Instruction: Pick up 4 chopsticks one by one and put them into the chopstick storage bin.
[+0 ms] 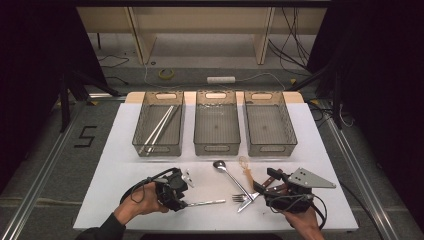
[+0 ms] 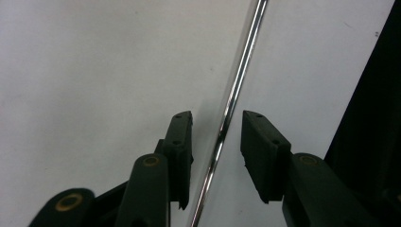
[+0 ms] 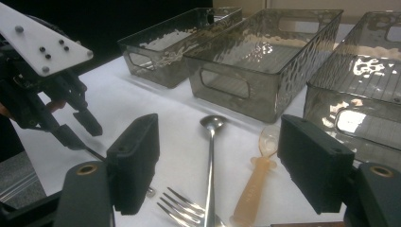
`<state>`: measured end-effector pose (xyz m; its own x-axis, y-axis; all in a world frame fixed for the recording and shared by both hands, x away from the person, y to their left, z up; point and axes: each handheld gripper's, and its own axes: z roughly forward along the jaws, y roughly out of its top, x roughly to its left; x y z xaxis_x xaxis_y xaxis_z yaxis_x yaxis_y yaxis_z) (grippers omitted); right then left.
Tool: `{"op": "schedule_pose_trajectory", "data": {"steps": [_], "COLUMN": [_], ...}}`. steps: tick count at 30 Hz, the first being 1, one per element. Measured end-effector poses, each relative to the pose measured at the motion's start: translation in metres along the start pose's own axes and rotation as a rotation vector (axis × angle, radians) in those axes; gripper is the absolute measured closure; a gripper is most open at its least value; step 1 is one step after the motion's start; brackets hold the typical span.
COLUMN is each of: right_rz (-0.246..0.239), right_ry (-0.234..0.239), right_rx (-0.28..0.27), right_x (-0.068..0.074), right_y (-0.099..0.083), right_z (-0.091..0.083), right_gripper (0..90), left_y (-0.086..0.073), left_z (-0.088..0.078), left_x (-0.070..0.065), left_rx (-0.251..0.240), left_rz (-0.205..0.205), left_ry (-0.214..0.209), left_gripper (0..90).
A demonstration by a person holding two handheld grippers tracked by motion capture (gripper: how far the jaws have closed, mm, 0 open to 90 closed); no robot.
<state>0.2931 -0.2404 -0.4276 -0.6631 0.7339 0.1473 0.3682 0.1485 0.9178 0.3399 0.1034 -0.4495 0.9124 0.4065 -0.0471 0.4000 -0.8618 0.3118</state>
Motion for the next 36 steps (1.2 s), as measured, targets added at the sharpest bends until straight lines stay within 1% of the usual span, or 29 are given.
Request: {"op": "schedule_pose_trajectory", "data": {"steps": [1,2,5,8,16,19,20,21,25,26,29,30,31,34,35,36], "right_rz": [0.000,0.000,-0.001,-0.001,-0.003,-0.003,-0.004,-0.003,-0.004,-0.004,-0.004,-0.005,-0.005,-0.004,-0.003,-0.002], "right_ry": [0.000,0.000,0.000,0.000,0.000,0.000,0.000,0.000,-0.001,-0.001,-0.002,-0.002,-0.003,-0.004,-0.004,-0.004], "right_rx": [0.000,0.000,0.000,0.001,0.000,0.001,0.001,0.001,0.002,0.003,0.004,0.005,0.006,0.004,0.005,0.005], "right_x": [0.000,0.000,0.000,0.000,0.000,0.000,0.000,0.000,0.000,0.000,0.000,0.000,0.000,0.000,0.000,0.000], "right_y": [0.000,0.000,0.000,0.000,0.000,0.000,0.000,0.000,0.000,0.000,0.000,0.000,0.000,0.000,0.000,0.000], "right_z": [0.000,0.000,0.000,0.000,0.000,0.000,0.001,0.001,0.001,0.001,0.001,0.001,0.001,0.001,0.001,0.001], "right_gripper": [31.3,31.3,31.3,31.3,31.3,31.3,31.3,31.3,31.3,31.3,31.3,31.3,31.3,31.3,31.3,31.3], "left_y": [0.000,-0.001,-0.001,-0.001,-0.001,-0.001,-0.001,0.000,0.000,0.001,0.002,0.002,0.002,0.002,0.002,0.002], "left_z": [0.002,0.003,0.006,0.009,0.012,0.013,0.013,0.014,0.014,0.014,0.014,0.014,0.014,0.014,0.015,0.015], "left_x": [-0.001,-0.002,-0.003,-0.005,-0.006,-0.006,-0.006,-0.006,-0.008,-0.009,-0.011,-0.011,-0.012,-0.013,-0.013,-0.013], "left_rx": [0.007,0.006,0.012,0.011,0.026,0.040,0.041,0.037,0.041,0.050,0.056,0.056,0.062,0.065,0.066,0.065], "left_rz": [0.009,0.005,0.017,0.020,0.035,0.047,0.053,0.047,0.061,0.076,0.098,0.098,0.114,0.125,0.140,0.144], "left_ry": [0.003,0.000,0.001,-0.006,0.004,0.005,0.007,0.007,0.016,0.019,0.034,0.034,0.035,0.041,0.039,0.038], "left_gripper": [65.1,66.1,69.1,71.6,77.4,78.7,78.7,78.7,79.4,79.7,80.6,80.8,81.1,81.8,82.1,82.4]}}
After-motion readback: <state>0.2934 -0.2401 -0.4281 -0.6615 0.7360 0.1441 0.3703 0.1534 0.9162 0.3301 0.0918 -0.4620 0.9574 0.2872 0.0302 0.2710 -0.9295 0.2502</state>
